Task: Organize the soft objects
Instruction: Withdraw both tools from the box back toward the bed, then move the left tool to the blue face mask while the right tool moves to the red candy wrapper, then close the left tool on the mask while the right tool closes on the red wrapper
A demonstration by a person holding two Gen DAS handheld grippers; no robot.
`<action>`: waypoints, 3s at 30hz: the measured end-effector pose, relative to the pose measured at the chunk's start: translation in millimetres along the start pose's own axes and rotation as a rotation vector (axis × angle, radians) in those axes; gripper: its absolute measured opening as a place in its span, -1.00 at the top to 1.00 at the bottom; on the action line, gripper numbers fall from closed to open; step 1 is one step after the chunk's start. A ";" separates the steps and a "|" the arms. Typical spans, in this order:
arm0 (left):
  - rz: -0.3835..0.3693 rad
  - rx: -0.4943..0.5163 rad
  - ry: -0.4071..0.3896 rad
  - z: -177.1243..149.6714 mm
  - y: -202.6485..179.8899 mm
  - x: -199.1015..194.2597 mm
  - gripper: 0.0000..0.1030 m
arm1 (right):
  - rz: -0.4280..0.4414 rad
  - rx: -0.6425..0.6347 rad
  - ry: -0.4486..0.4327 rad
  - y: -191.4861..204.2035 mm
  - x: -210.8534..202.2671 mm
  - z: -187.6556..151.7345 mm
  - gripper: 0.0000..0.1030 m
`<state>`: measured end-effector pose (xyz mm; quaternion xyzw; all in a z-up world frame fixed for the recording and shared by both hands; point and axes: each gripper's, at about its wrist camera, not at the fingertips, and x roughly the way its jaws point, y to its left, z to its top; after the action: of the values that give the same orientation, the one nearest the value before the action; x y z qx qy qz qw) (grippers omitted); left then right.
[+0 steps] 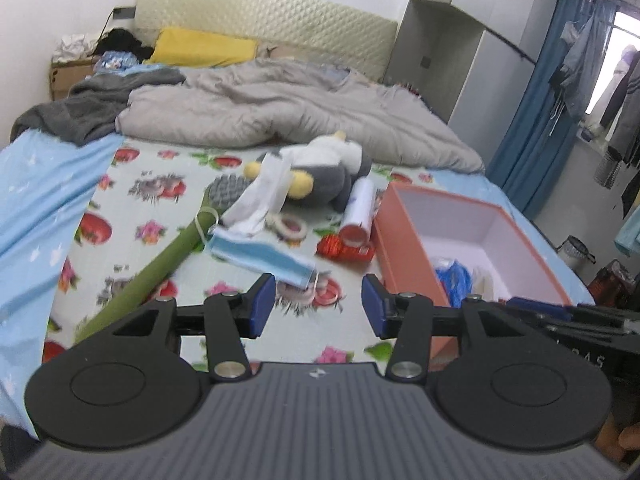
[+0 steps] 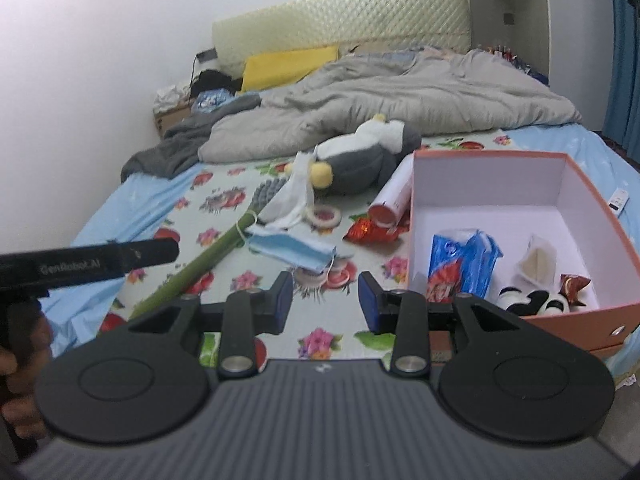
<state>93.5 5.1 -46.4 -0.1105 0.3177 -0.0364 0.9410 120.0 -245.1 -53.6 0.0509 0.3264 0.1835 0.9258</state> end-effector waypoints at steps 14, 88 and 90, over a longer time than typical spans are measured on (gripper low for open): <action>-0.022 -0.051 0.098 -25.2 12.5 29.4 -0.04 | -0.008 -0.045 0.052 9.4 22.7 -13.6 0.24; -0.251 -0.741 0.264 -3.7 123.8 337.4 0.62 | -0.380 0.530 0.059 -47.5 303.1 17.7 0.25; -0.249 -0.740 0.268 -3.6 122.4 339.6 0.70 | -0.384 0.545 0.052 -50.0 303.7 17.5 0.25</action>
<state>361.2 76.4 -277.8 -0.4733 0.4133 -0.0476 0.7765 364.7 -177.7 -228.5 0.2293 0.3905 -0.0872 0.8873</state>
